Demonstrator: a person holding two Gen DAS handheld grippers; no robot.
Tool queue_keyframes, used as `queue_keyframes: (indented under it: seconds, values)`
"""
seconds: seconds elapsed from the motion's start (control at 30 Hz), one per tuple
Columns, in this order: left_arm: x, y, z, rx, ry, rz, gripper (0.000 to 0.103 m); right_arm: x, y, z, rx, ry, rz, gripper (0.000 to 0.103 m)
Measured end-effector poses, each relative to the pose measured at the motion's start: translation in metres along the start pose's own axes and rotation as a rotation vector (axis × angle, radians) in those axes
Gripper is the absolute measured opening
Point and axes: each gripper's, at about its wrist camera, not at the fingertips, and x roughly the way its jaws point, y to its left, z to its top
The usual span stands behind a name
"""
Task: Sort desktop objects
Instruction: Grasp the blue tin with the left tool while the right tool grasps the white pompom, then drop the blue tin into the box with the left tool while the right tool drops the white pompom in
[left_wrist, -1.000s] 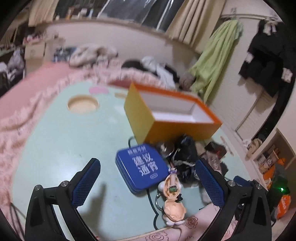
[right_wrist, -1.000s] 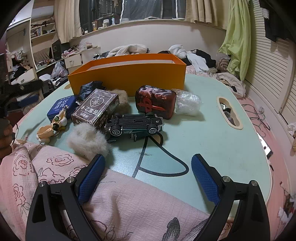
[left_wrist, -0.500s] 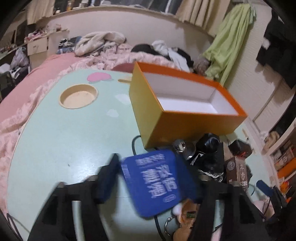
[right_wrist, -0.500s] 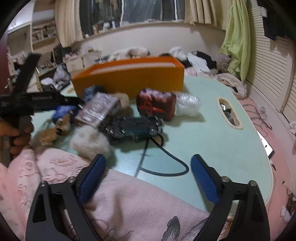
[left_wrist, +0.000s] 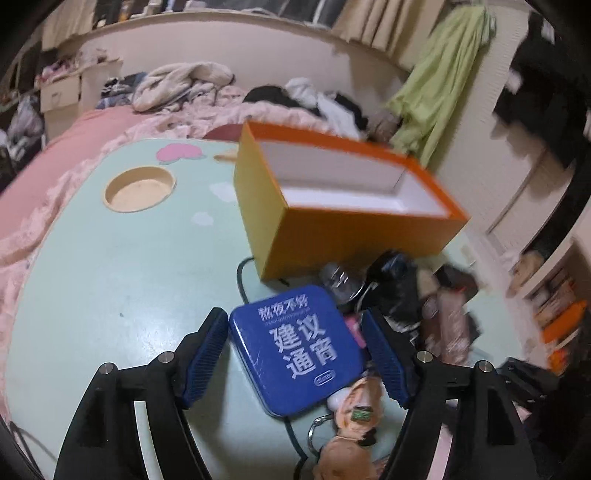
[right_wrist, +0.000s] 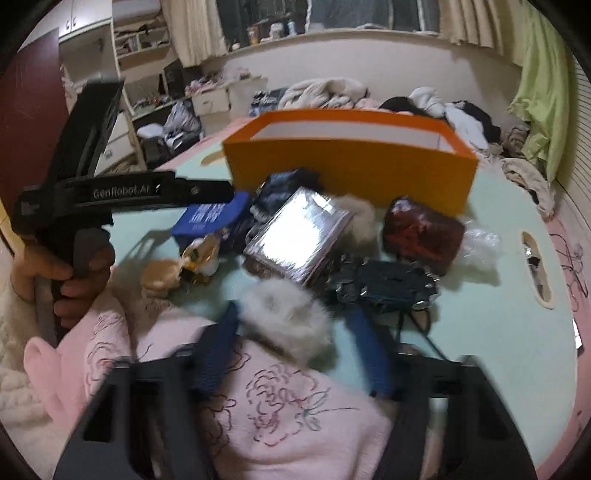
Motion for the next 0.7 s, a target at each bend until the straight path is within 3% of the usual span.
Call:
queue_keyframes:
  seconds: [0.07,0.2,0.27,0.3,0.4,0.5,0.7]
  values:
    - [0.003,-0.003,-0.003,0.021,-0.002,0.020,0.073,-0.001,0.002,-0.003,-0.004,-0.007,-0.004,0.028]
    - [-0.003,0.010,-0.002,-0.035,-0.019,-0.018,0.058,-0.013,0.002,-0.014,0.010,-0.059,0.005,0.027]
    - [-0.005,0.015,-0.004,-0.043,-0.018,-0.038,0.057,-0.020,0.000,-0.018,0.022,-0.091,0.007,0.027]
    - [-0.005,0.014,-0.004,-0.038,-0.018,-0.039,0.058,-0.023,-0.001,-0.019,0.031,-0.106,0.006,0.027]
    - [-0.008,0.011,-0.008,-0.028,-0.022,-0.003,0.077,-0.024,-0.005,-0.020,0.049,-0.116,0.016,0.027]
    - [-0.014,0.002,-0.009,0.003,-0.032,0.009,0.080,-0.023,-0.006,-0.021,0.057,-0.108,0.021,0.027]
    - [0.006,-0.014,-0.002,0.048,0.040,0.069,0.084,-0.023,-0.007,-0.019,0.059,-0.106,0.021,0.027]
